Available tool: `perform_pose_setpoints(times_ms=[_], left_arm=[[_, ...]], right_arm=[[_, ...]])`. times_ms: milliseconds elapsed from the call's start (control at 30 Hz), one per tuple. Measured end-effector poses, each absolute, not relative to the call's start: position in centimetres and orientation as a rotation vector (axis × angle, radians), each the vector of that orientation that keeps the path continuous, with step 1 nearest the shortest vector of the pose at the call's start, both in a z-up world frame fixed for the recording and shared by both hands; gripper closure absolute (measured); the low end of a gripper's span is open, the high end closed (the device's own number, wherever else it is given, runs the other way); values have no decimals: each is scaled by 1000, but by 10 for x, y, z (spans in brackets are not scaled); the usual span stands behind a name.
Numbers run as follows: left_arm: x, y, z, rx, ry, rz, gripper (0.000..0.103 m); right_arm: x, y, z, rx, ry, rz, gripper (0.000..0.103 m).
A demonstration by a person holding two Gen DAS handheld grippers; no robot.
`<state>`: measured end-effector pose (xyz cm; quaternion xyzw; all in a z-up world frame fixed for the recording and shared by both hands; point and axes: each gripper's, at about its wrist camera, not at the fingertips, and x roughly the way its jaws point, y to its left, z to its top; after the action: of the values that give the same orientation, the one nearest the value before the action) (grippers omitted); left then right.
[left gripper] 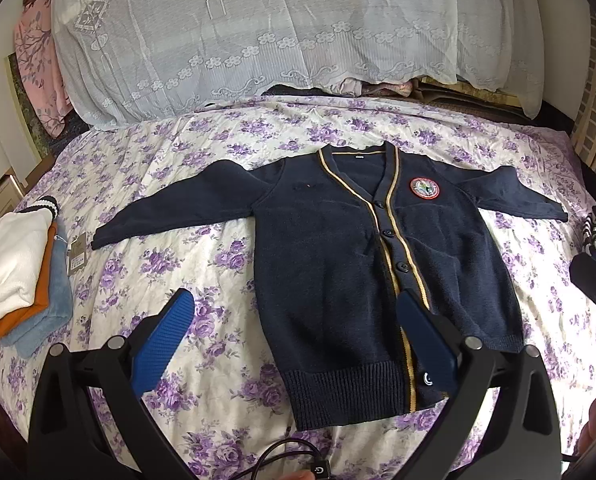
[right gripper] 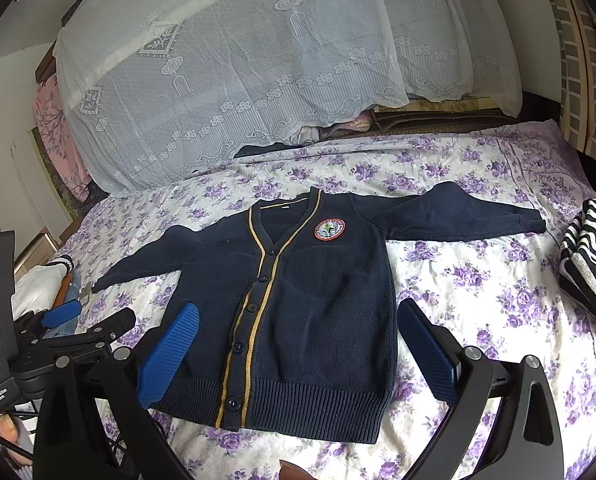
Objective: Fold small clothes
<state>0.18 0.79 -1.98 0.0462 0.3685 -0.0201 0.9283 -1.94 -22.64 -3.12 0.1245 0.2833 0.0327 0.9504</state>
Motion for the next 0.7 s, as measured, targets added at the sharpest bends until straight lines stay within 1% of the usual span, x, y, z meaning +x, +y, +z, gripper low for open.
perform_pose_setpoints(times_ms=[500, 700], left_arm=[[3, 10, -24, 98, 763, -36, 5], [21, 15, -46, 114, 800, -10, 5]], right_arm=[[-18, -230, -33, 260, 586, 61, 3], [-2, -237, -59, 259, 634, 16, 3]])
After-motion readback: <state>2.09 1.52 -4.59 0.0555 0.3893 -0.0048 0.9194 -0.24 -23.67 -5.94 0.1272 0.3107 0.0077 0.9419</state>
